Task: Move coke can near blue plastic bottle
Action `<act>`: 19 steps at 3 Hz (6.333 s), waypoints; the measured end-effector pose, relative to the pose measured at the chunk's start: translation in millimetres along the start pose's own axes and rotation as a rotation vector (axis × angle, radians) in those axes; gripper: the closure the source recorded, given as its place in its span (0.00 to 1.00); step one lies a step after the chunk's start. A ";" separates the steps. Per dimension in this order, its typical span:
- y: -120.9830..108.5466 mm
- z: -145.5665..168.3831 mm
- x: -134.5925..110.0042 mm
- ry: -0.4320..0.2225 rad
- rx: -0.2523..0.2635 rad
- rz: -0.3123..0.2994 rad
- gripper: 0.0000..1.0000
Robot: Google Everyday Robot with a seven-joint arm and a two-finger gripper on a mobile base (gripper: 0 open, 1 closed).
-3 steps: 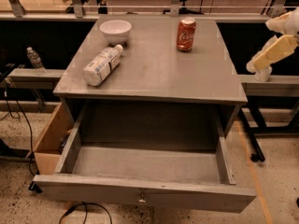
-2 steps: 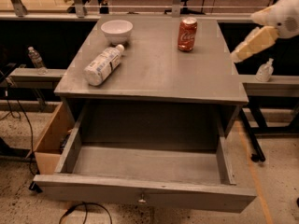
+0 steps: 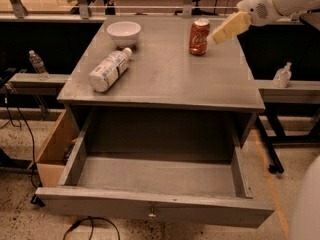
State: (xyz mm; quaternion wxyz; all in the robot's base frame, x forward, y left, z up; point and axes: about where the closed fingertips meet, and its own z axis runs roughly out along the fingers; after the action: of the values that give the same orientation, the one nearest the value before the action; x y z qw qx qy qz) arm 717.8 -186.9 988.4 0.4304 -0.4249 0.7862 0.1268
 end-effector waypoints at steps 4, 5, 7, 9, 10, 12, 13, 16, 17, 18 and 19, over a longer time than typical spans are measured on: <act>-36.9 96.5 -35.2 -0.059 0.097 0.229 0.00; -36.1 112.8 -38.8 -0.048 0.086 0.237 0.00; -45.0 132.4 -32.2 -0.012 0.104 0.277 0.00; -64.9 146.0 -12.2 0.012 0.139 0.331 0.25; -69.5 149.0 -7.7 0.018 0.147 0.340 0.47; -67.2 135.0 -22.1 -0.013 0.139 0.271 0.93; -37.7 99.0 -54.1 -0.075 0.061 0.136 1.00; 45.4 77.6 -80.2 -0.122 -0.165 -0.088 1.00; 85.0 114.4 -89.1 -0.115 -0.295 -0.131 1.00; 128.1 145.9 -100.7 -0.112 -0.417 -0.186 1.00; 160.6 165.3 -109.6 -0.106 -0.485 -0.237 1.00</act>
Offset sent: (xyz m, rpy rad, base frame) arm 0.0901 0.0437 -0.0141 0.1799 0.0295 -0.2388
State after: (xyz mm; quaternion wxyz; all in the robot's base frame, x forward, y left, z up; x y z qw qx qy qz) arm 716.5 65.3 949.0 0.3687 -0.5971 0.6541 0.2822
